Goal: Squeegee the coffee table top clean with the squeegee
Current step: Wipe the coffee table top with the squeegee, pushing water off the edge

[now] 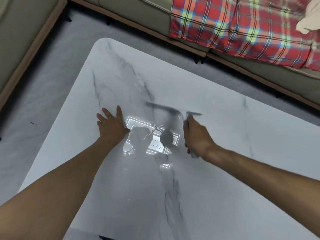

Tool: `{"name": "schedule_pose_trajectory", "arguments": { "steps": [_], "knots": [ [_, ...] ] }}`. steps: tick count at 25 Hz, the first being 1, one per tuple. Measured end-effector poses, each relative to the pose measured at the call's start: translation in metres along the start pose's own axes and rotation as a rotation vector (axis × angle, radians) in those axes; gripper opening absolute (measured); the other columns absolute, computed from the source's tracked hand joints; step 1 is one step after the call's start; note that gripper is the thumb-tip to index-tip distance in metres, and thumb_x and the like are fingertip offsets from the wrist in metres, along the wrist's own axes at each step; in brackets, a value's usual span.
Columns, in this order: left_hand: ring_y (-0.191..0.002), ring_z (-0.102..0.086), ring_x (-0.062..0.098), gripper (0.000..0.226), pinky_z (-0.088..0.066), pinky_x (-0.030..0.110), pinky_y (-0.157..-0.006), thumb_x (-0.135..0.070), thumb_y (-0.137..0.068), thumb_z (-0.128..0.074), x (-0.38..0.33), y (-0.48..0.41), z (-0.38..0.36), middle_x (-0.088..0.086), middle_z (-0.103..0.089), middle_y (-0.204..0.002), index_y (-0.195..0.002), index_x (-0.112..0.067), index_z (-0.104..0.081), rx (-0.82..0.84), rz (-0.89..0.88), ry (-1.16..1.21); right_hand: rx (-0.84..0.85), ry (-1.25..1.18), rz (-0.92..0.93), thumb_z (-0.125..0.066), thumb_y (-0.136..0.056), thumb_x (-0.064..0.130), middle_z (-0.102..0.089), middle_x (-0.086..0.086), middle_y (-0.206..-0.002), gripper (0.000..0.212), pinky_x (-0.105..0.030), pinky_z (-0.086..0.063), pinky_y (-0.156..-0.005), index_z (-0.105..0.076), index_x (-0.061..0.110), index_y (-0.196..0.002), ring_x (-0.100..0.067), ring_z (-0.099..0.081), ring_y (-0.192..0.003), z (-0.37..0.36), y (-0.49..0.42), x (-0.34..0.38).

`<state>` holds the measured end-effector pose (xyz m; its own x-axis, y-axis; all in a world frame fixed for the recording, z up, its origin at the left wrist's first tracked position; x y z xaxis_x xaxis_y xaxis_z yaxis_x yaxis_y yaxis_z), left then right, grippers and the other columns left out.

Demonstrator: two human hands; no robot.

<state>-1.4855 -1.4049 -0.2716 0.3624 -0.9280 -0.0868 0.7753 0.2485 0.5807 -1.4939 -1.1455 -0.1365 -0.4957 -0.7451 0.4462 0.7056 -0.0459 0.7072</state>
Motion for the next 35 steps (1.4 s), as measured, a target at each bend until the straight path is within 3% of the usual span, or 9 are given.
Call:
{"name": "schedule_pose_trajectory", "arguments": {
  "steps": [2,5,7,9,15,20,24,29,35],
  "knots": [
    [-0.136,-0.025,0.055,0.111,-0.027,0.053,-0.111,-0.060,-0.075,-0.069,0.018,0.004,0.001,0.033,-0.015,-0.152,-0.154,-0.012,-0.006,-0.064,0.053,0.017,-0.112,-0.144,-0.008,-0.025,-0.093,0.026,-0.054,-0.018,-0.083,0.011,-0.026,-0.040,-0.039,-0.035,0.027,-0.092,-0.027,-0.052,-0.045,0.012,-0.040,0.036],
    [-0.137,-0.018,0.060,0.121,-0.023,0.060,-0.111,-0.063,-0.072,-0.070,0.058,0.018,-0.015,0.039,-0.006,-0.153,-0.154,-0.011,0.002,-0.060,0.211,0.030,-0.163,-0.188,-0.008,-0.028,-0.095,0.013,-0.052,-0.018,-0.103,0.027,-0.032,-0.043,-0.056,-0.032,0.027,-0.116,-0.031,-0.056,-0.075,0.004,-0.106,0.091],
    [-0.137,-0.015,0.063,0.122,-0.027,0.060,-0.110,-0.062,-0.072,-0.071,0.076,0.019,-0.028,0.039,-0.003,-0.153,-0.154,-0.011,0.004,-0.040,0.247,0.017,-0.189,-0.006,0.034,-0.033,-0.093,0.004,-0.054,-0.020,-0.122,0.052,-0.038,-0.045,-0.069,-0.023,0.010,-0.144,-0.033,-0.057,-0.093,-0.019,-0.129,0.111],
    [-0.136,-0.015,0.064,0.123,-0.031,0.060,-0.107,-0.061,-0.071,-0.072,0.080,0.012,-0.033,0.041,-0.003,-0.153,-0.154,-0.010,0.002,-0.014,0.240,0.035,-0.211,0.152,0.112,-0.033,-0.094,0.007,-0.051,-0.022,-0.130,0.056,-0.041,-0.045,-0.080,-0.016,0.006,-0.148,-0.036,-0.057,-0.108,-0.047,-0.127,0.120],
    [-0.135,-0.017,0.066,0.122,-0.034,0.059,-0.106,-0.061,-0.072,-0.071,0.078,0.011,-0.030,0.042,-0.003,-0.152,-0.154,-0.008,0.002,-0.004,0.225,0.032,-0.020,0.489,0.437,-0.037,-0.094,0.023,-0.053,-0.009,-0.079,0.049,-0.035,-0.034,-0.065,-0.029,0.030,-0.142,-0.035,-0.050,-0.071,-0.078,-0.057,0.062],
    [-0.133,-0.021,0.066,0.124,-0.037,0.059,-0.104,-0.062,-0.070,-0.072,0.074,0.012,-0.025,0.042,-0.007,-0.151,-0.154,-0.007,0.000,-0.001,0.228,0.021,0.061,0.710,0.298,-0.035,-0.099,0.033,-0.069,-0.009,-0.096,0.049,-0.038,-0.046,-0.068,-0.025,0.041,-0.146,-0.037,-0.060,-0.079,-0.011,-0.004,-0.022],
    [-0.134,-0.017,0.066,0.126,-0.033,0.060,-0.106,-0.059,-0.068,-0.075,0.074,0.012,-0.024,0.042,-0.004,-0.152,-0.154,-0.008,0.001,0.013,0.233,0.056,-0.102,0.675,0.363,-0.034,-0.102,0.040,-0.066,-0.016,-0.118,0.040,-0.045,-0.049,-0.086,-0.040,0.033,-0.141,-0.044,-0.061,-0.100,0.033,-0.014,0.001],
    [-0.136,-0.014,0.065,0.125,-0.031,0.061,-0.108,-0.059,-0.070,-0.074,0.075,0.011,-0.025,0.041,-0.001,-0.153,-0.154,-0.009,0.004,0.010,0.225,0.063,-0.174,0.244,0.166,-0.026,-0.100,0.032,-0.055,-0.020,-0.091,0.020,-0.028,-0.036,-0.041,-0.039,0.019,-0.092,-0.031,-0.049,-0.059,0.025,-0.078,0.044],
    [-0.139,-0.008,0.061,0.121,-0.029,0.062,-0.109,-0.056,-0.072,-0.074,0.079,0.019,-0.023,0.034,0.004,-0.156,-0.154,-0.014,0.004,0.015,0.224,0.127,-0.115,0.426,0.210,-0.023,-0.102,0.038,-0.063,-0.024,-0.092,0.041,-0.044,-0.051,-0.056,-0.027,0.025,-0.142,-0.039,-0.060,-0.065,-0.028,-0.003,-0.039]
  ]
}}
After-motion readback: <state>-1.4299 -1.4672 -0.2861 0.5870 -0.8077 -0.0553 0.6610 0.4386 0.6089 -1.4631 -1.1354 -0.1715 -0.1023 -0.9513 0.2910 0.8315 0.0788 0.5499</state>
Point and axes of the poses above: each hand's wrist, its own y-axis away from the middle knuckle, its own z-axis out of the back of the hand, x = y × z, the point moved 4 cm from there along -y, towards the middle knuckle
